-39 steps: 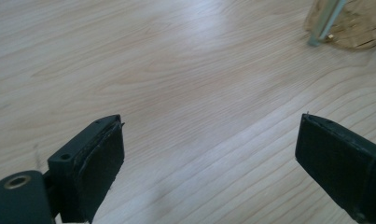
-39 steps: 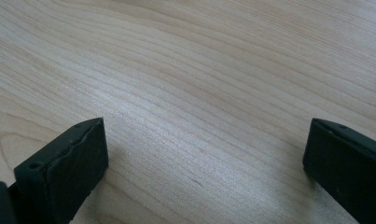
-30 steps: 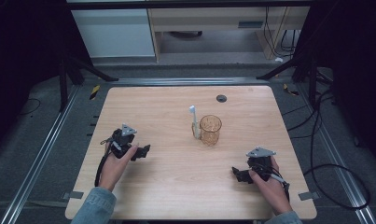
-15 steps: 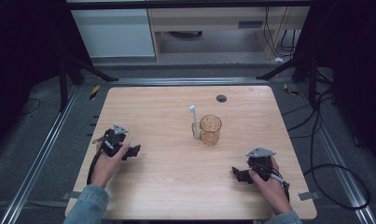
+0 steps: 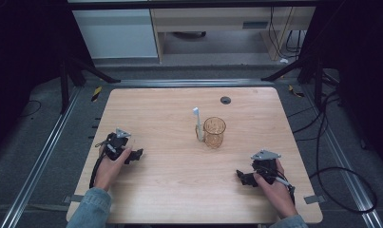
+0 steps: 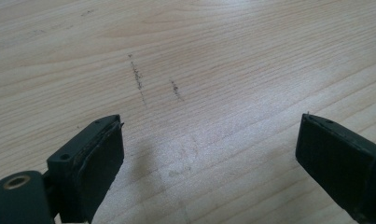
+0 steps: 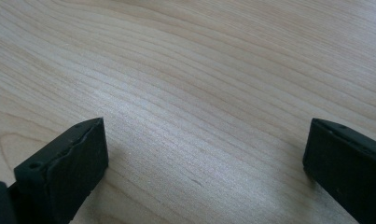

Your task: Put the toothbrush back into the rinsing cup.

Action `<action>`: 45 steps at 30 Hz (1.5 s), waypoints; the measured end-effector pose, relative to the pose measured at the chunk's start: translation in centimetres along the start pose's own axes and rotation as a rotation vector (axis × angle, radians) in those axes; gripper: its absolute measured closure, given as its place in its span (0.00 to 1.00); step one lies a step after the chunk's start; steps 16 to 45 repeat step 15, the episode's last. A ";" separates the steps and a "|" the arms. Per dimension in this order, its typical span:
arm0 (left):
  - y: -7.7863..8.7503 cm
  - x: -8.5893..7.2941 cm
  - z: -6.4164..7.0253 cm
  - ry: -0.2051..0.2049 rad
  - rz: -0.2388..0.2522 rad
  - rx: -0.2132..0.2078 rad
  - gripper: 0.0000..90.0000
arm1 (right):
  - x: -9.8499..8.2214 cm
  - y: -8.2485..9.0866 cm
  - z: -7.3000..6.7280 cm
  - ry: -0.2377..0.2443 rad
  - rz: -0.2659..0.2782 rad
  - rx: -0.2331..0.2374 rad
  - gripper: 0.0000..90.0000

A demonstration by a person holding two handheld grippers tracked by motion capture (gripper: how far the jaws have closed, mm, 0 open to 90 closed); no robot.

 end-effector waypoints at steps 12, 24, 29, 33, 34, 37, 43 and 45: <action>-0.9 -1.1 -0.1 0.035 0.030 -0.018 0.05 | 0.0 0.0 0.0 0.000 0.000 0.000 0.00; -1.0 -1.3 -0.2 0.034 0.062 -0.017 0.03 | 0.0 0.0 0.0 0.002 0.000 0.000 0.00; -1.0 -1.3 -0.2 0.034 0.062 -0.017 0.03 | 0.0 0.0 0.0 0.002 0.000 0.000 0.00; -1.0 -1.3 -0.2 0.034 0.062 -0.017 0.03 | 0.0 0.0 0.0 0.002 0.000 0.000 0.00; -1.0 -1.3 -0.2 0.034 0.062 -0.017 0.03 | 0.0 0.0 0.0 0.002 0.000 0.000 0.00; -1.0 -1.3 -0.2 0.034 0.062 -0.017 0.03 | 0.0 0.0 0.0 0.002 0.000 0.000 0.00; -1.0 -1.3 -0.2 0.034 0.062 -0.017 0.03 | 0.0 0.0 0.0 0.002 0.000 0.000 0.00; -1.0 -1.3 -0.2 0.034 0.062 -0.017 0.03 | 0.0 0.0 0.0 0.002 0.000 0.000 0.00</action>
Point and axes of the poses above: each handheld gripper's, and its own axes: y roughly backward along the jaws, x roughly out of its top, z roughly to its right, the point moved 4 cm from there along -y, roughly forward along the jaws, and after that the axes turned 3 degrees about z, right-handed, at the moved point
